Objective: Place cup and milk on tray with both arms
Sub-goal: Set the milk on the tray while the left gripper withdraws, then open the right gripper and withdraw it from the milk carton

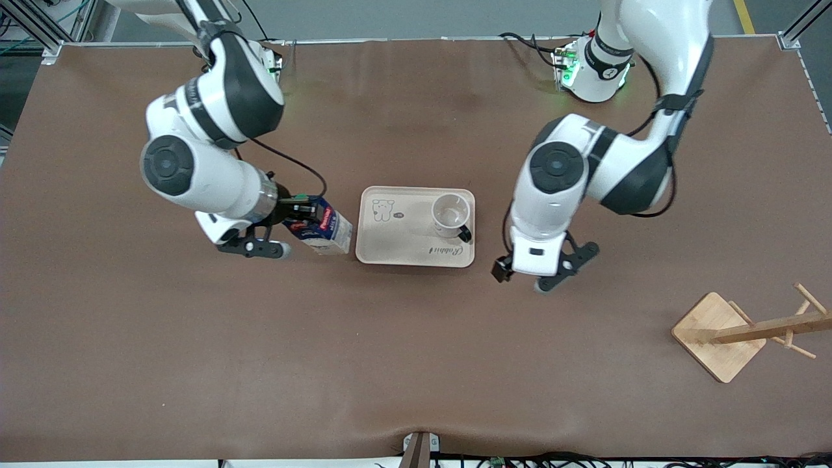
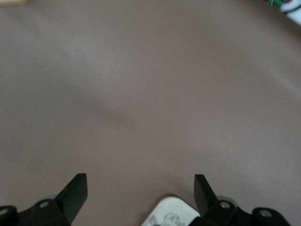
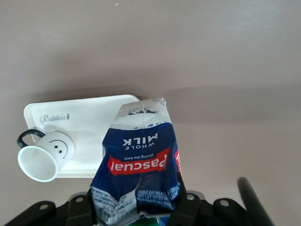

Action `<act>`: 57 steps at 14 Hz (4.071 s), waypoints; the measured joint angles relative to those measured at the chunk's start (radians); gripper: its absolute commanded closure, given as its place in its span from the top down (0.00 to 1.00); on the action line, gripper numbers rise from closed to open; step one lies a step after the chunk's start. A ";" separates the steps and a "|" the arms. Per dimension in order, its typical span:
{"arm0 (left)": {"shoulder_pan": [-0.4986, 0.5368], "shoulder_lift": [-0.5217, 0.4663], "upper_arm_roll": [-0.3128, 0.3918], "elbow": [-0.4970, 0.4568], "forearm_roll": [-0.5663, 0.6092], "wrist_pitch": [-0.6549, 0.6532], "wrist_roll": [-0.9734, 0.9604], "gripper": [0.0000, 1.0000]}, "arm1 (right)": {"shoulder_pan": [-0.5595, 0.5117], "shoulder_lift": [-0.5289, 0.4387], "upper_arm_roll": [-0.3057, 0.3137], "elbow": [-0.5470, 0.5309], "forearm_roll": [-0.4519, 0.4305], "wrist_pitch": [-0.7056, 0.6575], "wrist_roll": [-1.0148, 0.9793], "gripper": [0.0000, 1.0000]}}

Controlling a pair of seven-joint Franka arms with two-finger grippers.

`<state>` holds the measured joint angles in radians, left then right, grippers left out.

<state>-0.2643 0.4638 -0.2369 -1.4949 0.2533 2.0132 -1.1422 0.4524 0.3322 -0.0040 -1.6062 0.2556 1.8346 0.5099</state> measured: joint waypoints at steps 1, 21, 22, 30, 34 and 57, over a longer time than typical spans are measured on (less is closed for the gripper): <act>0.033 -0.018 0.000 0.004 0.000 -0.007 0.058 1.00 | 0.029 0.017 0.000 0.000 0.002 0.035 0.008 0.00; 0.265 -0.295 0.078 0.109 -0.122 -0.301 0.878 1.00 | 0.210 0.101 -0.002 -0.085 0.004 0.145 0.094 1.00; 0.267 -0.319 0.103 0.106 -0.140 -0.317 0.933 1.00 | 0.211 0.102 -0.002 -0.089 0.004 0.149 0.094 1.00; 0.259 -0.529 0.138 -0.021 -0.154 -0.467 1.064 1.00 | 0.117 0.088 -0.028 0.165 0.004 -0.215 0.093 1.00; 0.263 -0.571 0.143 -0.070 -0.185 -0.467 1.102 1.00 | -0.003 0.080 -0.031 0.302 0.004 -0.291 0.088 1.00; 0.275 -0.596 0.056 -0.083 -0.262 -0.507 1.115 1.00 | -0.464 -0.260 -0.078 0.087 -0.240 -0.283 -0.507 1.00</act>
<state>0.0104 -0.1318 -0.1805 -1.5777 -0.0085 1.5065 -0.0274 -0.0115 0.0723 -0.0816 -1.5192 0.0156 1.5517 0.0030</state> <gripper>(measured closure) 0.000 0.000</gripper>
